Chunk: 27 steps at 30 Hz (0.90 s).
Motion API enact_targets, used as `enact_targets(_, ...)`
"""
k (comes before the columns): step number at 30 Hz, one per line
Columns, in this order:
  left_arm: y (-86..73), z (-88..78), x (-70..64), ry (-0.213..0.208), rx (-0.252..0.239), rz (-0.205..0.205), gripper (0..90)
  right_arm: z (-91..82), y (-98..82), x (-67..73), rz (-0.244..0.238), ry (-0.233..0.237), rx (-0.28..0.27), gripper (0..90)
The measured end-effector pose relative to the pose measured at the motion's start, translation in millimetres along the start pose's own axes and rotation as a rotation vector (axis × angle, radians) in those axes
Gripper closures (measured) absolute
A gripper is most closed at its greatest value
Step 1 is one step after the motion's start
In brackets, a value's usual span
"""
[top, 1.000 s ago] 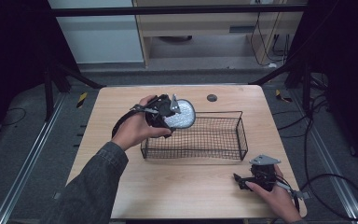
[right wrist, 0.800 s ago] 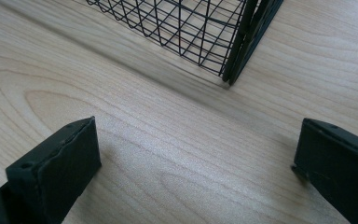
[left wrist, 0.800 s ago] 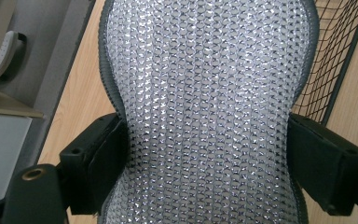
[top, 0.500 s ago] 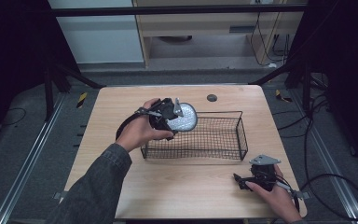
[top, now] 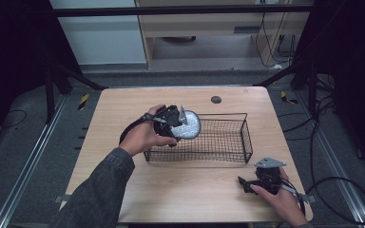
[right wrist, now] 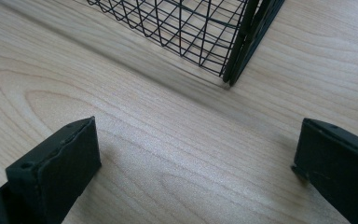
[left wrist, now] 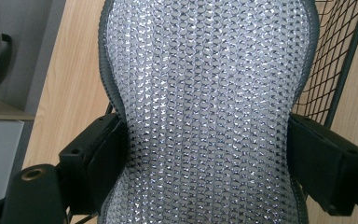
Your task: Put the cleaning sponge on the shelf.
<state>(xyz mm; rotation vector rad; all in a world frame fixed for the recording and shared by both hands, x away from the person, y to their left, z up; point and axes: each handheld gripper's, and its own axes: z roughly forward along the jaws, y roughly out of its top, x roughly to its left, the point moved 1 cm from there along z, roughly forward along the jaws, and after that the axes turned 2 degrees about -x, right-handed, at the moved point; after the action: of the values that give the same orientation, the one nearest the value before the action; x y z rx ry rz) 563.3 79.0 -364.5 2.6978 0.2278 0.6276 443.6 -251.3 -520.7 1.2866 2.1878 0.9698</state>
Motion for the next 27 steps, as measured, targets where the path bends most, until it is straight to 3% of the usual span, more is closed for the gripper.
enact_targets(14,-4.5,0.2,-1.2,-0.007,-0.013,0.001,14.7,0.0,0.0,0.0,0.000,0.000,0.000,0.4)
enact_targets(27,-5.0,10.9,1.4,-0.010,0.018,0.002,14.3,0.1,0.1,-0.2,-0.003,0.000,0.000,0.4)
